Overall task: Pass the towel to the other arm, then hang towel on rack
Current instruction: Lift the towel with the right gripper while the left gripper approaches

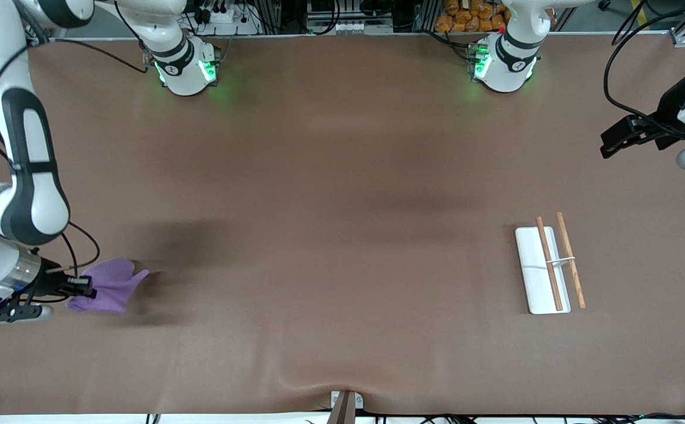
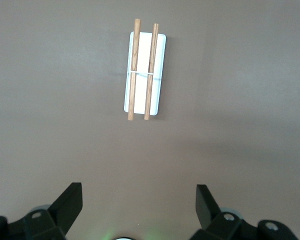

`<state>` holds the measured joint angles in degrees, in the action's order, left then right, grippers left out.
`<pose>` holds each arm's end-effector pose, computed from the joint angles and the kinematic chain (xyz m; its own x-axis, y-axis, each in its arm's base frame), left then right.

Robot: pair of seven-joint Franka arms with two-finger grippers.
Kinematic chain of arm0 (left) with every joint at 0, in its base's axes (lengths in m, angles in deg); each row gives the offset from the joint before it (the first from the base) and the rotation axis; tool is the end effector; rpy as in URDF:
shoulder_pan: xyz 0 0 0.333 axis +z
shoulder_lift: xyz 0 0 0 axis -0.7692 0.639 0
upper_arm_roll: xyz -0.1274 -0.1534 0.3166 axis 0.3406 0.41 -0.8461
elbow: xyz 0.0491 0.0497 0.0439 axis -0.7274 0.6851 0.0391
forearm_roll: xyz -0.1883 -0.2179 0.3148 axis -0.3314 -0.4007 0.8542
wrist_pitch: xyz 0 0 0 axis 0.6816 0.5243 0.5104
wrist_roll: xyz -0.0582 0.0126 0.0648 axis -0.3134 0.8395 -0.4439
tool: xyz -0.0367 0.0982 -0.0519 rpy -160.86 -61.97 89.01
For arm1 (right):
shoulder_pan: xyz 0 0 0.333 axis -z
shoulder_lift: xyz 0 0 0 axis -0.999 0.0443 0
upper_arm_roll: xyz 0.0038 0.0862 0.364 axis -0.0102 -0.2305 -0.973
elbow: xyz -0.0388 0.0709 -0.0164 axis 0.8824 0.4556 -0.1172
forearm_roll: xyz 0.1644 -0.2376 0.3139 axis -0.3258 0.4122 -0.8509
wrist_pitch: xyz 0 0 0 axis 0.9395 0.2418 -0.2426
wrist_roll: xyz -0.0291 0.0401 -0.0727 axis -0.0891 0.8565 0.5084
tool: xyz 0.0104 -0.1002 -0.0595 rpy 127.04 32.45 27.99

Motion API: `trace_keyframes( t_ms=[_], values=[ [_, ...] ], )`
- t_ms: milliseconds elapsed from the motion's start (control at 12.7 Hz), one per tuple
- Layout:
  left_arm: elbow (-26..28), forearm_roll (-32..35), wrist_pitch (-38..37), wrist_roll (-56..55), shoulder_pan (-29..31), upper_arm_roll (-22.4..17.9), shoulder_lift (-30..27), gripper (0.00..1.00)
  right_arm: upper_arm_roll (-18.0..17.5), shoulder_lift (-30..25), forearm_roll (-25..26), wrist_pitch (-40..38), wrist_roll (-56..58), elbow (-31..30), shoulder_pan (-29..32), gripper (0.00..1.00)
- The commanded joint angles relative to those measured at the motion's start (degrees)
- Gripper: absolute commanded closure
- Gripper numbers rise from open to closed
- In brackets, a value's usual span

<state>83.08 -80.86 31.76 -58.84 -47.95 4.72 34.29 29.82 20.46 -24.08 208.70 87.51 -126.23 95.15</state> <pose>0.5887 -0.0605 0.6955 0.9903 0.1367 -0.0242 0.1355 -0.9898 -0.0442 0.7777 -0.0882 0.3687 0.9851 0.1297 0.1132 0.1433 -0.9822 -0.1217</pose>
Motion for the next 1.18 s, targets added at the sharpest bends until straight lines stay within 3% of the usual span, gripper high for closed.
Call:
trace_keyframes(
  t_ms=[0, 314, 707, 865, 1100],
  values=[
    [-0.12, -0.94, 0.33, 0.78, 0.22, 0.03, 0.12, 0.0, -1.39, -4.52, 0.59, -5.82, 6.57, -1.62, -1.97, 1.0],
    [0.06, -1.73, 0.33, 0.08, -0.4, 0.12, 1.25, 0.0, -10.42, -8.22, 0.59, -10.93, 11.16, -1.62, -2.15, 1.0],
    [-1.35, -9.28, 2.78, -6.61, -0.75, 0.21, 6.96, 0.0, -25.98, -9.11, 1.03, -12.35, 10.73, -1.53, -3.54, 1.0],
    [-1.35, -14.71, 4.63, -9.57, -0.66, 0.21, 8.28, 0.0, -29.07, -9.11, 0.94, -11.91, 10.55, -1.35, -7.23, 1.0],
    [-1.26, -19.56, 7.44, -17.83, -0.84, 0.3, 9.78, 0.0, -29.7, -9.11, 0.68, -10.25, 7.93, -0.74, -14.52, 1.0]
  ],
)
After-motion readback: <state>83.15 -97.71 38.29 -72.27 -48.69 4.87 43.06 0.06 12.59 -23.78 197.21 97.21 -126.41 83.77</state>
